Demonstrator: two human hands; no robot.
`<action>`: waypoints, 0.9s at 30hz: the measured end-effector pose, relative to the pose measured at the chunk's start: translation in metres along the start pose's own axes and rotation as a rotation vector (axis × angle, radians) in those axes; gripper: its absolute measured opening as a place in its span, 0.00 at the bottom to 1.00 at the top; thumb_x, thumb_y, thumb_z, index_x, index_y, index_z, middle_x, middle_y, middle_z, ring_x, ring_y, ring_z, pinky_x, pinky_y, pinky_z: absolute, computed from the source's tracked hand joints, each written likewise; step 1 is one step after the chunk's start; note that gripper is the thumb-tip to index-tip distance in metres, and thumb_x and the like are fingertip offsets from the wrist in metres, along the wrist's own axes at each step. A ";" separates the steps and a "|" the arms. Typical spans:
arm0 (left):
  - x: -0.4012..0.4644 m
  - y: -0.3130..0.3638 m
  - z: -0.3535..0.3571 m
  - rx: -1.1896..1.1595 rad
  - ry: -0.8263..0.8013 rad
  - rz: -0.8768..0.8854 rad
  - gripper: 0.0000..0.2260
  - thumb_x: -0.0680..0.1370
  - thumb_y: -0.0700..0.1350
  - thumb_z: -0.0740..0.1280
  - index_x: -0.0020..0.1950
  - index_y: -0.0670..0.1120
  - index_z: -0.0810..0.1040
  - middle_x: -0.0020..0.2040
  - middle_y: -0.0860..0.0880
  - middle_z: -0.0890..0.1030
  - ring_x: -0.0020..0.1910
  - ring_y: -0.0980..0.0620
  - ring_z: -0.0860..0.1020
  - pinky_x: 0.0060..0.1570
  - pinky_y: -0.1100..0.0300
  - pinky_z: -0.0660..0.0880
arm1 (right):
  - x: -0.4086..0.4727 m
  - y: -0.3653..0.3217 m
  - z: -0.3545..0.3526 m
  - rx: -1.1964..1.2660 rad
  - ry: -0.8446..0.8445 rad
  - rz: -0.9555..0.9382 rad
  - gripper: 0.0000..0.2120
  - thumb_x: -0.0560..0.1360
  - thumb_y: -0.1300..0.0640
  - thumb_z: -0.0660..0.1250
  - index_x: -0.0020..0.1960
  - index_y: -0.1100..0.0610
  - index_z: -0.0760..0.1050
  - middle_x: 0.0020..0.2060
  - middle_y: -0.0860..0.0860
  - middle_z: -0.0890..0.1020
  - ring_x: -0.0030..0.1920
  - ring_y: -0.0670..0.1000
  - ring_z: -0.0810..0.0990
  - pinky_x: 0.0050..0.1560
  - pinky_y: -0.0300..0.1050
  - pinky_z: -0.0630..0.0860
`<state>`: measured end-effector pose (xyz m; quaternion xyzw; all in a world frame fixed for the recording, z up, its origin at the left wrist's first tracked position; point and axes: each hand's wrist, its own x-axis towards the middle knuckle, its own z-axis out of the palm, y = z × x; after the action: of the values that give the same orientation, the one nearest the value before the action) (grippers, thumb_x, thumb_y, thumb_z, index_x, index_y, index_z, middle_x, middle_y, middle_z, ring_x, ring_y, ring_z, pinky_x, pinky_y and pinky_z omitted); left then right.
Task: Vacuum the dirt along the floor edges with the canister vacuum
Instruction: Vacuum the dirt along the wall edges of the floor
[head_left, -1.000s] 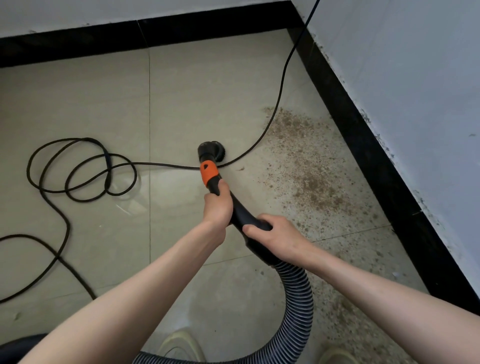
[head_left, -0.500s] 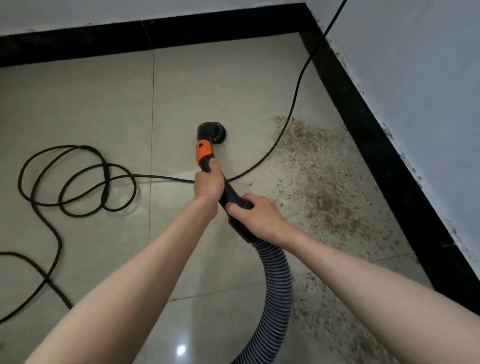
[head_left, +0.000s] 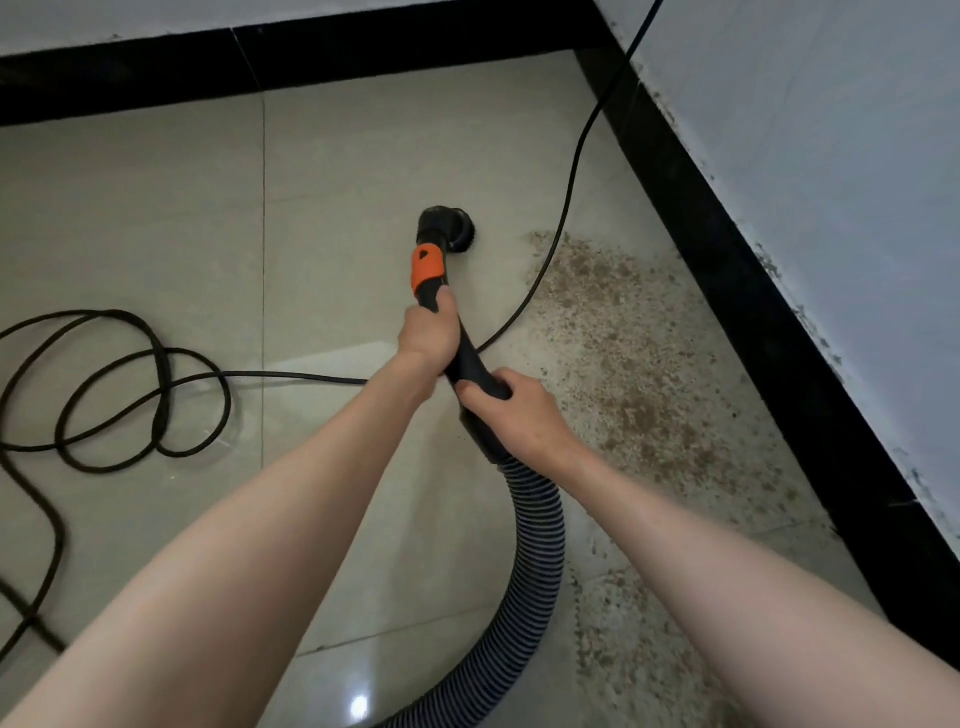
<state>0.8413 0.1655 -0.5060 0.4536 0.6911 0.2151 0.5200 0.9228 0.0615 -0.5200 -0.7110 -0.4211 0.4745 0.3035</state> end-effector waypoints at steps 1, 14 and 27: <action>-0.006 -0.002 0.006 0.001 -0.029 0.003 0.24 0.82 0.56 0.53 0.67 0.38 0.66 0.58 0.41 0.75 0.54 0.43 0.75 0.54 0.53 0.74 | -0.005 0.007 -0.006 -0.007 -0.008 -0.001 0.12 0.73 0.42 0.68 0.42 0.51 0.75 0.37 0.49 0.81 0.39 0.50 0.81 0.38 0.45 0.75; -0.087 0.021 0.000 0.051 -0.150 0.494 0.14 0.79 0.57 0.61 0.51 0.47 0.74 0.39 0.52 0.77 0.37 0.55 0.76 0.40 0.57 0.74 | -0.068 -0.008 -0.037 0.045 0.194 -0.169 0.11 0.67 0.48 0.70 0.42 0.49 0.69 0.34 0.46 0.77 0.32 0.47 0.76 0.32 0.41 0.70; -0.006 -0.063 -0.033 0.635 0.003 0.454 0.15 0.79 0.37 0.59 0.66 0.40 0.75 0.59 0.37 0.76 0.59 0.41 0.74 0.61 0.53 0.68 | -0.077 0.025 -0.085 0.339 0.359 -0.024 0.06 0.78 0.45 0.65 0.50 0.47 0.72 0.47 0.62 0.82 0.48 0.64 0.82 0.52 0.65 0.79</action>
<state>0.7860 0.1347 -0.5386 0.7330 0.6061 0.1008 0.2918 0.9947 -0.0208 -0.4780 -0.7178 -0.2832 0.4006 0.4941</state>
